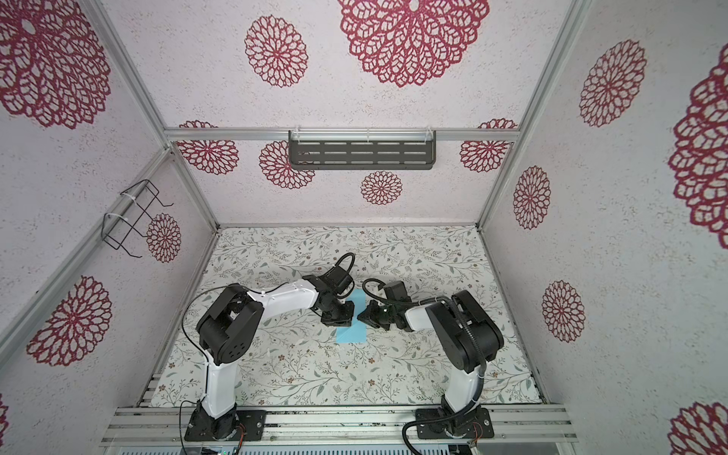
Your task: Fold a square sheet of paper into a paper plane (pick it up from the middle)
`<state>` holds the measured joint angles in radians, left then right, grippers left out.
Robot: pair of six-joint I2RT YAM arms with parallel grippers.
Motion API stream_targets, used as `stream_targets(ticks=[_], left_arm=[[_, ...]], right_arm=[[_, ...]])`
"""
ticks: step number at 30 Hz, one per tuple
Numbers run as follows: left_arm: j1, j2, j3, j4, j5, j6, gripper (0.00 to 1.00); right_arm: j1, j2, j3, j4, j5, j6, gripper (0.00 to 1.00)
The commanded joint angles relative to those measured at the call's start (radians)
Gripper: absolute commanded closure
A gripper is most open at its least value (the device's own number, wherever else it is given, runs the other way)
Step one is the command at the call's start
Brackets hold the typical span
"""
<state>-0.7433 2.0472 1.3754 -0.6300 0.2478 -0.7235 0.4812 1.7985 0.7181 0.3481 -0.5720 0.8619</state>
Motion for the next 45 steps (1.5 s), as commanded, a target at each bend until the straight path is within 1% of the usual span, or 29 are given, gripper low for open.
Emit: stream_targets(ticks=[1,3,6,9,13,20,26,33,39,45], left_arm=[[-0.032,0.036,0.002,-0.117,-0.096,0.062,0.93],[-0.038,0.038,0.005,-0.122,-0.126,0.080,0.93],[-0.041,0.036,0.028,-0.129,-0.130,0.092,0.93],[-0.041,-0.001,0.055,-0.102,-0.101,0.099,0.93],[-0.041,-0.038,0.050,-0.031,-0.064,0.098,0.92],[-0.042,0.009,0.063,-0.031,-0.039,0.107,0.94],[-0.045,0.030,0.067,-0.046,-0.048,0.117,0.98],[-0.063,0.044,0.060,-0.087,-0.088,0.140,1.00],[-0.074,0.032,0.038,-0.123,-0.131,0.155,1.00],[-0.085,0.004,0.006,-0.142,-0.148,0.157,1.00]], right_arm=[[-0.009,0.027,-0.028,-0.132,0.109,0.025,0.90],[-0.010,0.035,-0.031,-0.125,0.105,0.038,0.90],[-0.010,0.043,-0.032,-0.115,0.098,0.052,0.90],[-0.012,0.043,-0.032,-0.118,0.100,0.055,0.90],[-0.013,0.043,-0.031,-0.125,0.103,0.054,0.91],[-0.012,0.043,-0.032,-0.126,0.103,0.054,0.90],[-0.014,0.047,-0.032,-0.122,0.100,0.056,0.91],[-0.016,0.050,-0.035,-0.124,0.098,0.058,0.91],[-0.018,0.052,-0.037,-0.124,0.099,0.060,0.91],[-0.023,0.056,-0.031,-0.132,0.099,0.057,0.91]])
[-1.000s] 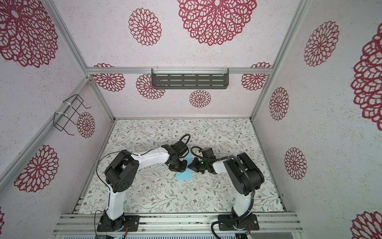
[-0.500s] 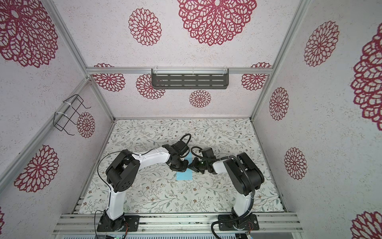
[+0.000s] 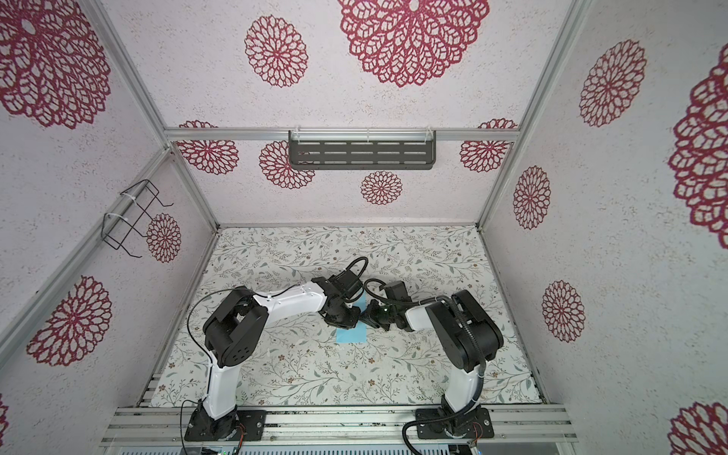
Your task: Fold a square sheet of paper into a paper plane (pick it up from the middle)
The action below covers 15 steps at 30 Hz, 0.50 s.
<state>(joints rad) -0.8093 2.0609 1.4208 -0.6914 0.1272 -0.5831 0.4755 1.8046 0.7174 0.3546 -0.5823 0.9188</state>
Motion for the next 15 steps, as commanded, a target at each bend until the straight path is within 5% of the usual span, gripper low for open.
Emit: stream_targets(ticks=[1,15], left_arm=[[-0.020,-0.014,-0.045,-0.084,-0.031,0.014,1.00],[-0.026,-0.072,-0.104,-0.125,-0.057,0.015,1.00]], right_arm=[[-0.016,0.051,-0.030,-0.140,0.110,0.000,0.91],[-0.021,0.058,-0.011,-0.163,0.111,-0.012,0.91]])
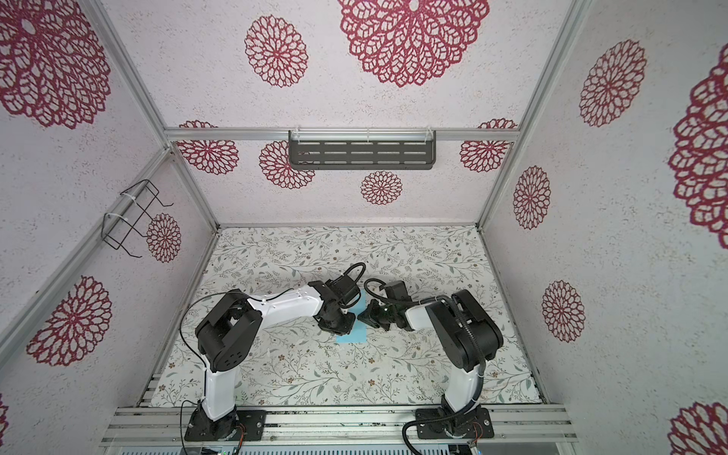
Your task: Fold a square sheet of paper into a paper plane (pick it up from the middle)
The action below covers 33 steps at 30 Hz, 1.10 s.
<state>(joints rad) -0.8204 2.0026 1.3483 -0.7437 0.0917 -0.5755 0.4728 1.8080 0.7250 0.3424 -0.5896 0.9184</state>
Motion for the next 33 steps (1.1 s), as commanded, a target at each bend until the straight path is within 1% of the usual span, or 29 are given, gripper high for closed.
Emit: stream_targets(ticks=[1,15,16,25,30,33], left_arm=[[-0.016,-0.017,-0.036,-0.075,-0.024,0.006,1.00],[-0.043,-0.028,-0.073,-0.096,-0.049,-0.003,1.00],[-0.045,-0.064,-0.076,-0.098,-0.051,-0.003,1.00],[-0.046,-0.107,-0.127,-0.085,-0.045,-0.005,1.00],[-0.040,-0.148,-0.099,-0.081,-0.050,-0.008,1.00],[-0.016,-0.197,-0.094,-0.024,-0.030,-0.030,1.00]], right_arm=[[-0.019,0.057,-0.016,-0.154,0.120,-0.013,0.91],[-0.018,0.057,-0.010,-0.171,0.126,-0.023,0.91],[-0.019,0.058,-0.009,-0.172,0.127,-0.023,0.91],[-0.018,0.055,-0.009,-0.174,0.127,-0.026,0.91],[-0.017,0.051,-0.008,-0.176,0.129,-0.033,0.91],[-0.017,0.045,-0.006,-0.171,0.128,-0.042,0.91]])
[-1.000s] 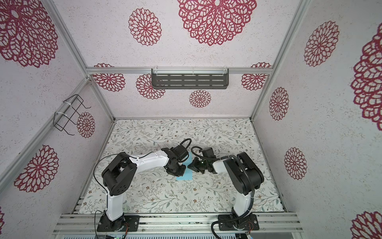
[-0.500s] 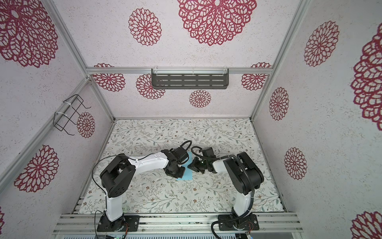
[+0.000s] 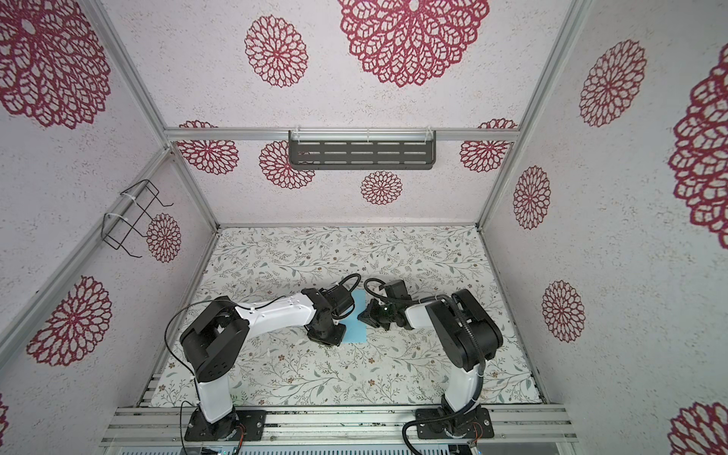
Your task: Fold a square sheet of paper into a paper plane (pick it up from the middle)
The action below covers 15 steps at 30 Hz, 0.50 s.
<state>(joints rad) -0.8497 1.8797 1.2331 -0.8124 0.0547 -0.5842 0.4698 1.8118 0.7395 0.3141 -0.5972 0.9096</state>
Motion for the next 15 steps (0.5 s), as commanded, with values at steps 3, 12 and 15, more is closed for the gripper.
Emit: stream_targets(ticks=[3,12,15], left_arm=[[0.048,-0.108,-0.006,0.153,0.061,-0.059,1.00],[0.109,0.007,0.028,0.256,0.139,-0.106,1.00],[0.127,0.051,0.044,0.250,0.117,-0.121,1.00]], right_arm=[[-0.015,0.031,-0.017,-0.139,0.131,-0.046,0.91],[-0.016,-0.016,-0.003,-0.071,0.085,-0.072,0.88],[-0.015,-0.040,0.002,-0.039,0.062,-0.076,0.84]])
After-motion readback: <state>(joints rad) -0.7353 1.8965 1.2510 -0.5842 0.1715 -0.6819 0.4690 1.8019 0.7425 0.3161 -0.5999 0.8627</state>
